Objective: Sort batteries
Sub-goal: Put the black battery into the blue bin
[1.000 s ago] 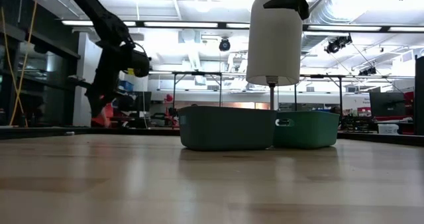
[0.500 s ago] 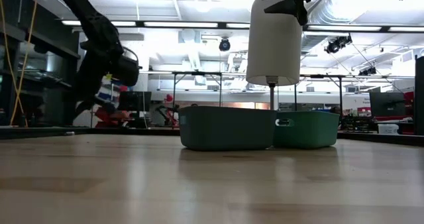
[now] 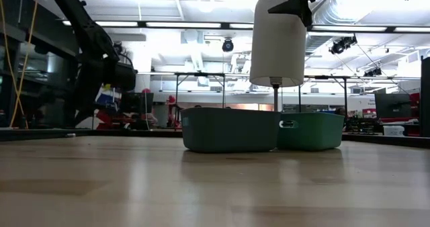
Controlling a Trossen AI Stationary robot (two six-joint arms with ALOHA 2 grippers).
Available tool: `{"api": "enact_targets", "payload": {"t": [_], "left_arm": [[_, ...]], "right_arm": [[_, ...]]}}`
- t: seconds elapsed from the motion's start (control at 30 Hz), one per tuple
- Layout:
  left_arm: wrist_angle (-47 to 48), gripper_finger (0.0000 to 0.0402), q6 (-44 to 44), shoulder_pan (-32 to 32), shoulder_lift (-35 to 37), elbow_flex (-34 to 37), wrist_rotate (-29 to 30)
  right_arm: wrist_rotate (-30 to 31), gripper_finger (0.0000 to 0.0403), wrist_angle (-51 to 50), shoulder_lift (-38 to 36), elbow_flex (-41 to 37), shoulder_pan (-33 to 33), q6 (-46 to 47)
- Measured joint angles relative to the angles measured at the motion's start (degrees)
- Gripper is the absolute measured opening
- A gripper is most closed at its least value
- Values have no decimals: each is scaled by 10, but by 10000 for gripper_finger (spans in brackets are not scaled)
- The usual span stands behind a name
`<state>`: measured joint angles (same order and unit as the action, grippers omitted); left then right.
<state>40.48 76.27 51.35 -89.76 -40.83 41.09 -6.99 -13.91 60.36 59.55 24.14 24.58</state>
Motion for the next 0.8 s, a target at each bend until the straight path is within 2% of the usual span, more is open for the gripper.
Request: {"api": "enact_targets", "payload": {"t": [0.4, 0.6, 0.8], "left_arm": [[4, 0, 8, -17, -1, 33, -10], [-41, 0, 55, -37, 0, 81, -13], [-63, 0, 31, -47, 0, 86, -9]], "right_arm": [[0, 172, 0, 0, 0, 0, 9], [1, 172, 0, 0, 0, 0, 10], [1, 172, 0, 0, 0, 0, 11]]}}
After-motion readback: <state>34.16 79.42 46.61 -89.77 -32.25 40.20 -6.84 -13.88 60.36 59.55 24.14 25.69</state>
